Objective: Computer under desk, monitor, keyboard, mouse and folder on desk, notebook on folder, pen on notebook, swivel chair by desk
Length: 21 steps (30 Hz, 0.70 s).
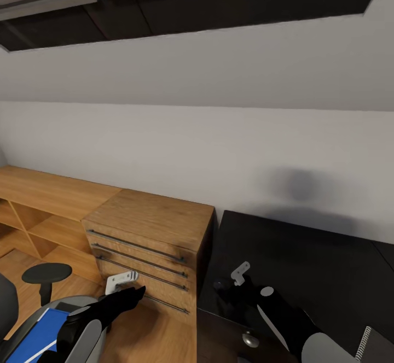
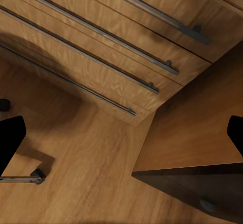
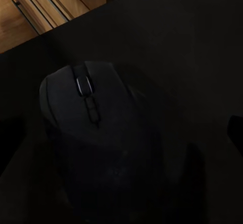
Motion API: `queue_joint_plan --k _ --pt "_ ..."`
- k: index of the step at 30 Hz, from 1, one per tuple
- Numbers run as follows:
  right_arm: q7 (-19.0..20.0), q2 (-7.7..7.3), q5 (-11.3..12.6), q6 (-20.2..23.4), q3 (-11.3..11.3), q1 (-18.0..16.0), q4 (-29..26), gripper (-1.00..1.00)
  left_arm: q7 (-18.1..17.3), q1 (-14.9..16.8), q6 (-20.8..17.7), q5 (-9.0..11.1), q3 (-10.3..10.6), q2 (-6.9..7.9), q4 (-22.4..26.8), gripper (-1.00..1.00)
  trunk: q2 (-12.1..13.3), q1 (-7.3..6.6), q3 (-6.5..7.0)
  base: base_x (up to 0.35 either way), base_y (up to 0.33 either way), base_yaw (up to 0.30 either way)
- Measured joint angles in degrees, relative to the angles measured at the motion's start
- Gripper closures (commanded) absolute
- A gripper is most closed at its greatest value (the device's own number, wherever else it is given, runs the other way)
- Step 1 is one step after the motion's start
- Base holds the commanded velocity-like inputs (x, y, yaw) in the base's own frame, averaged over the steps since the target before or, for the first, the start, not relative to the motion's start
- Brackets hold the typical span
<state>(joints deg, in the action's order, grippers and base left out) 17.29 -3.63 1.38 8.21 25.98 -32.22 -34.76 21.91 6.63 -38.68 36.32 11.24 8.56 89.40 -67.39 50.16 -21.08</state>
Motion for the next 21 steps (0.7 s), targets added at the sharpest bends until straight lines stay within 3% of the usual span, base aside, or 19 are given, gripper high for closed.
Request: queue_joint_plan --k 21 --pt "2.9 -0.14 0.1 -0.1 -0.1 0.0 0.2 -1.0 0.0 0.0 0.0 0.0 0.0 0.0 0.0 -1.0 0.0 0.0 0.0 0.0 0.0 0.0"
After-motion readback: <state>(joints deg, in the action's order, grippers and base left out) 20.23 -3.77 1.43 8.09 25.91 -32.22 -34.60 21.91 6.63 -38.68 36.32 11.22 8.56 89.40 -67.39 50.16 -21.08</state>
